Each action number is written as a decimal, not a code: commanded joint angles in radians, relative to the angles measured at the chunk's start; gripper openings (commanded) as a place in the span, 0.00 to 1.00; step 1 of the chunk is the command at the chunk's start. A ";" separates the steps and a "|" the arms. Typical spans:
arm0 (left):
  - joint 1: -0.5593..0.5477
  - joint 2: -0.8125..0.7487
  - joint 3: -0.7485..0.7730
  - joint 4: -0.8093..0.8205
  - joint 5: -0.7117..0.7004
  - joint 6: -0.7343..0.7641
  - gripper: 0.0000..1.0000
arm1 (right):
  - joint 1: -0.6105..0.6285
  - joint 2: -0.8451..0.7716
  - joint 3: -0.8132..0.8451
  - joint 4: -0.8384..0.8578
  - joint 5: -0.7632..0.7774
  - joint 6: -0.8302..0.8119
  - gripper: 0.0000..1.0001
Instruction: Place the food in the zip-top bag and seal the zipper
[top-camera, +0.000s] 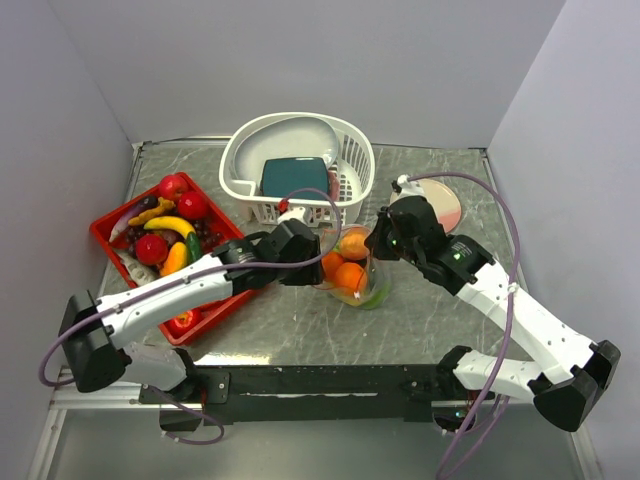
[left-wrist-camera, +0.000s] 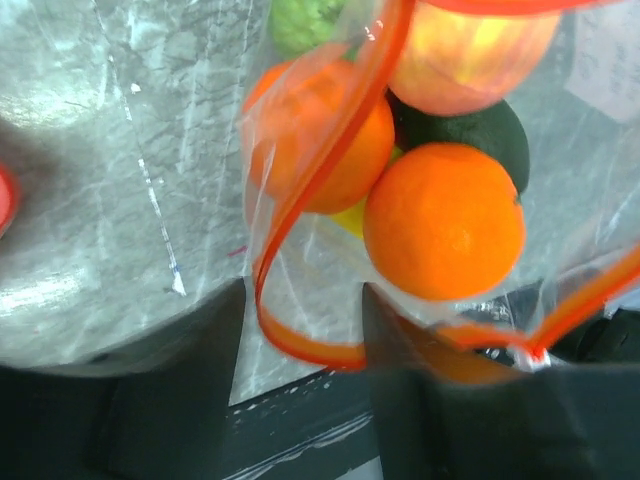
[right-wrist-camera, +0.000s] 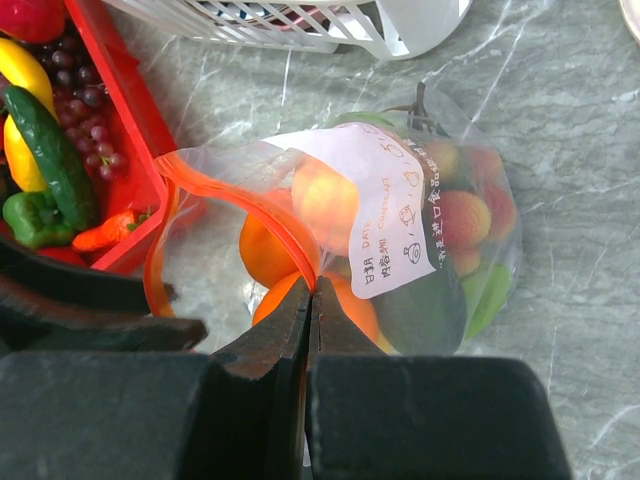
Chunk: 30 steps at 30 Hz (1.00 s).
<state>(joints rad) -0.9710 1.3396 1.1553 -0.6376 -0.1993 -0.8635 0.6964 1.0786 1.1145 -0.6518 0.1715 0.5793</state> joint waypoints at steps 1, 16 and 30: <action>0.003 0.046 -0.006 0.081 0.001 -0.037 0.39 | 0.009 -0.035 0.030 0.014 0.020 0.002 0.00; 0.009 0.075 0.195 0.076 0.009 -0.077 0.01 | 0.239 0.037 0.097 -0.046 0.238 0.022 0.04; 0.008 0.009 0.081 0.203 0.001 -0.219 0.01 | 0.238 0.021 0.166 -0.147 0.172 0.013 0.42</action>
<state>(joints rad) -0.9585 1.4086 1.2480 -0.5564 -0.2070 -1.0218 0.9337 1.1362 1.2022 -0.7647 0.3504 0.5911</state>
